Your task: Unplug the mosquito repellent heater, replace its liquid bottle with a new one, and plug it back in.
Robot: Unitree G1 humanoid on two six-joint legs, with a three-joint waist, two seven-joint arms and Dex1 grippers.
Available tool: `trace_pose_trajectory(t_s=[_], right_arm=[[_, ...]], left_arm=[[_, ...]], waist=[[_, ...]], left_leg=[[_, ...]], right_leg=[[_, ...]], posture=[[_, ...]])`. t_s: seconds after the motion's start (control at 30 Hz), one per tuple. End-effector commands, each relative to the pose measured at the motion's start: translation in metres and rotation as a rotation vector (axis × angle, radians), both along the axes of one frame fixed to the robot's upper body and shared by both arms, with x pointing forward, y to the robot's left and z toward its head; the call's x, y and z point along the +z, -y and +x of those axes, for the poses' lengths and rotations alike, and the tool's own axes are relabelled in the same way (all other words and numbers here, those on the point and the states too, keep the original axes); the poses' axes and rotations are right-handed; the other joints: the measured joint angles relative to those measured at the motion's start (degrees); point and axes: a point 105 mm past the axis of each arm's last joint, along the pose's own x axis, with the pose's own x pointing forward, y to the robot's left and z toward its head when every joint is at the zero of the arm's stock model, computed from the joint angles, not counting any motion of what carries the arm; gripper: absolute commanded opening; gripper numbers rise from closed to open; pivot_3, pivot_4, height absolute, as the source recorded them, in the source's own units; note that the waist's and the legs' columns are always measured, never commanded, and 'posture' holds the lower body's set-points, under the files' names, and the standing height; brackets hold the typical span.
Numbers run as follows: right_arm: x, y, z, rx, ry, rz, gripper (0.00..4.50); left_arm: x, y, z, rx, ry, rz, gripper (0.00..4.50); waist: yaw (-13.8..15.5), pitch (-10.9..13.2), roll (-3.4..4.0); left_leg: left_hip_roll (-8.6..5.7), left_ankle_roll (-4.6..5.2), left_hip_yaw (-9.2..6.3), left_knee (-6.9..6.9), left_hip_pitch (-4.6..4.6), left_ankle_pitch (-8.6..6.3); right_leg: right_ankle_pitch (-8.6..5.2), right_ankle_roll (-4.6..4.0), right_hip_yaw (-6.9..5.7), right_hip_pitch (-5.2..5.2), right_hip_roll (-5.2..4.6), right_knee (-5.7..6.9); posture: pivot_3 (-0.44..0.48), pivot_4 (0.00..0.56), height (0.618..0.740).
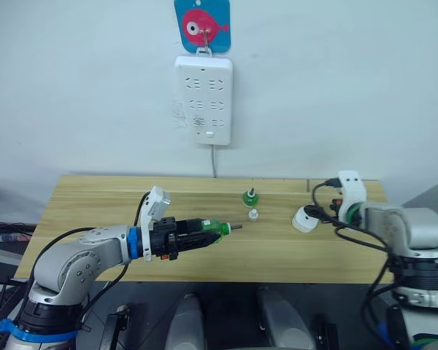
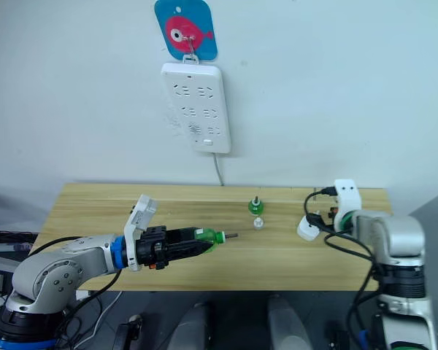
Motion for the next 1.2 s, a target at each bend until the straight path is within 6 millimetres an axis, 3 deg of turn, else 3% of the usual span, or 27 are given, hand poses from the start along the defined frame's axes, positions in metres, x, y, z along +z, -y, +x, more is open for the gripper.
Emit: trace_pose_trajectory(t_s=[0.03, 0.2, 0.47, 0.97, 1.03, 1.13, 1.2], right_arm=[[0.007, -0.003, -0.009, -0.112, 0.022, -0.056, 4.5], [-0.001, -0.02, -0.012, -0.213, -0.012, -0.043, 4.5], [-0.011, -0.018, 0.005, -0.332, 0.016, -0.082, 4.5], [-0.026, -0.017, 0.014, -0.258, -0.066, -0.05, 4.5], [-0.026, -0.016, 0.015, -0.257, -0.069, -0.049, 4.12], [-0.026, -0.016, 0.014, -0.248, -0.08, -0.046, 3.15], [-0.026, -0.016, 0.013, -0.231, -0.079, -0.046, 2.98]], left_arm=[[0.007, 0.003, -0.003, -0.029, 0.038, -0.013, 2.33], [0.006, 0.005, -0.003, -0.036, 0.039, -0.013, 2.33], [0.005, 0.007, -0.003, -0.04, 0.041, -0.015, 2.33], [0.004, 0.007, -0.004, -0.031, 0.04, -0.022, 2.33], [0.004, 0.007, -0.004, -0.03, 0.041, -0.025, 2.33], [0.004, 0.007, -0.004, -0.029, 0.04, -0.027, 2.33], [0.003, 0.008, -0.004, -0.029, 0.041, -0.028, 2.33]], waist=[[0.0, 0.0, 0.01], [0.0, 0.0, 0.01], [-0.1, 0.0, 0.02], [-0.1, 0.0, 0.02], [-0.1, 0.0, 0.02], [-0.1, 0.0, 0.02], [-0.1, 0.0, 0.02]], left_leg=[[0.0, 0.0, 0.02, -0.04, 0.0, 0.0], [0.0, -0.01, 0.02, -0.19, 0.0, 0.0], [0.01, 0.0, 0.06, -0.23, 0.01, 0.01], [0.0, 0.0, 0.06, -0.25, 0.0, 0.0], [0.0, 0.0, 0.06, -0.25, 0.01, 0.0], [0.0, 0.0, 0.06, -0.26, 0.01, 0.0], [0.0, 0.0, 0.05, -0.26, 0.0, 0.0]], right_leg=[[0.0, 0.0, 0.0, -0.01, -0.02, -0.03], [0.0, 0.0, -0.04, -0.03, -0.04, -0.12], [0.0, -0.01, -0.02, -0.06, -0.04, -0.14], [0.0, -0.02, -0.03, -0.07, -0.05, -0.13], [0.0, -0.02, -0.03, -0.07, -0.04, -0.12], [0.0, -0.02, -0.03, -0.07, -0.04, -0.12], [0.0, -0.02, -0.03, -0.07, -0.04, -0.12]], posture=[[-0.108, 0.243, 0.725], [-0.113, 0.238, 0.725], [-0.104, 0.233, 0.725], [-0.096, 0.236, 0.725], [-0.096, 0.236, 0.725], [-0.096, 0.236, 0.725], [-0.097, 0.235, 0.725]])
